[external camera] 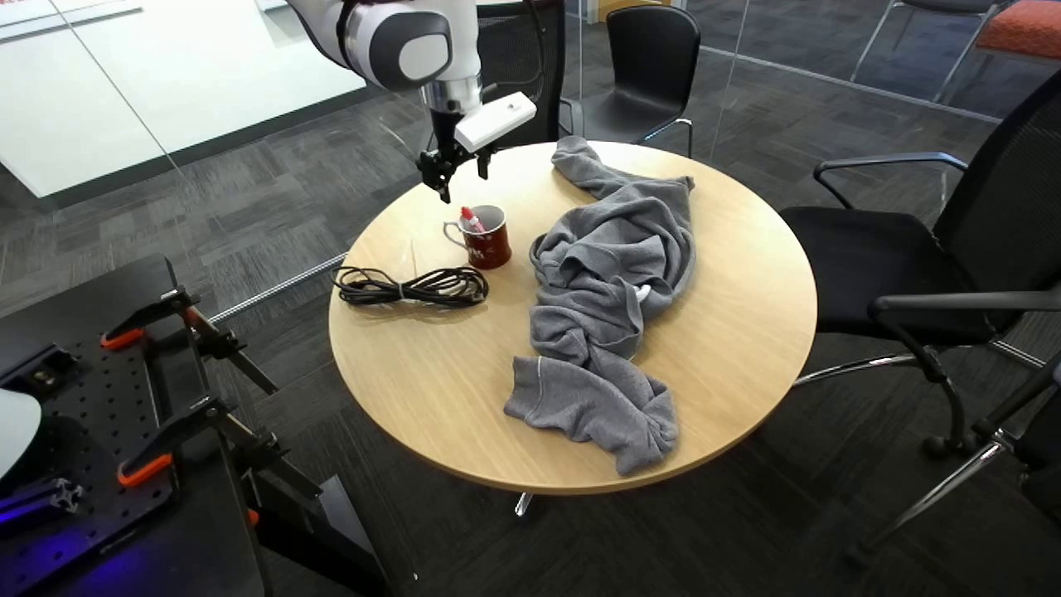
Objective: Put the marker on the table
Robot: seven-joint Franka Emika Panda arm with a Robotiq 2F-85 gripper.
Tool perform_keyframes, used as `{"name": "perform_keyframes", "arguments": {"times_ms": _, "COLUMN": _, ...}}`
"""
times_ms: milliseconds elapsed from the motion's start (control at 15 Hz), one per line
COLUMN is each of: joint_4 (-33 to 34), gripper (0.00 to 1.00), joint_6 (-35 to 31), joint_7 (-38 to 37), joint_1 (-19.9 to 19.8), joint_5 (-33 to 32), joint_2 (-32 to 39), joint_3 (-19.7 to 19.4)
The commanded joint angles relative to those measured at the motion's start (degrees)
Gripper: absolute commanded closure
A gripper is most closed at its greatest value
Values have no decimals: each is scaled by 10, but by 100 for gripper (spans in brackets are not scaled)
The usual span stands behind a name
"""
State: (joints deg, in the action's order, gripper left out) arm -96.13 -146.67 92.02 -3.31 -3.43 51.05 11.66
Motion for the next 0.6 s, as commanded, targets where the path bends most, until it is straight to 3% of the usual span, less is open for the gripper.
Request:
{"name": "perform_keyframes", "arguments": {"times_ms": 0, "joint_4": 29, "gripper": 0, "joint_6": 15, "joint_7": 13, "joint_1": -6, "joint_5": -6, "joint_2": 27, "joint_3": 8}}
{"name": "perform_keyframes", "arguments": {"times_ms": 200, "joint_4": 36, "gripper": 0, "joint_6": 17, "joint_7": 14, "joint_1": -7, "joint_5": -7, "joint_2": 40, "joint_3": 9}}
{"name": "perform_keyframes", "arguments": {"times_ms": 267, "joint_4": 38, "gripper": 4, "joint_6": 17, "joint_7": 14, "joint_1": -7, "joint_5": -7, "joint_2": 44, "joint_3": 10}}
{"name": "perform_keyframes", "arguments": {"times_ms": 333, "joint_4": 41, "gripper": 24, "joint_6": 18, "joint_7": 14, "joint_1": -7, "joint_5": -7, "joint_2": 47, "joint_3": 10}}
{"name": "perform_keyframes", "arguments": {"times_ms": 533, "joint_4": 50, "gripper": 39, "joint_6": 19, "joint_7": 14, "joint_1": -7, "joint_5": -7, "joint_2": 56, "joint_3": 14}}
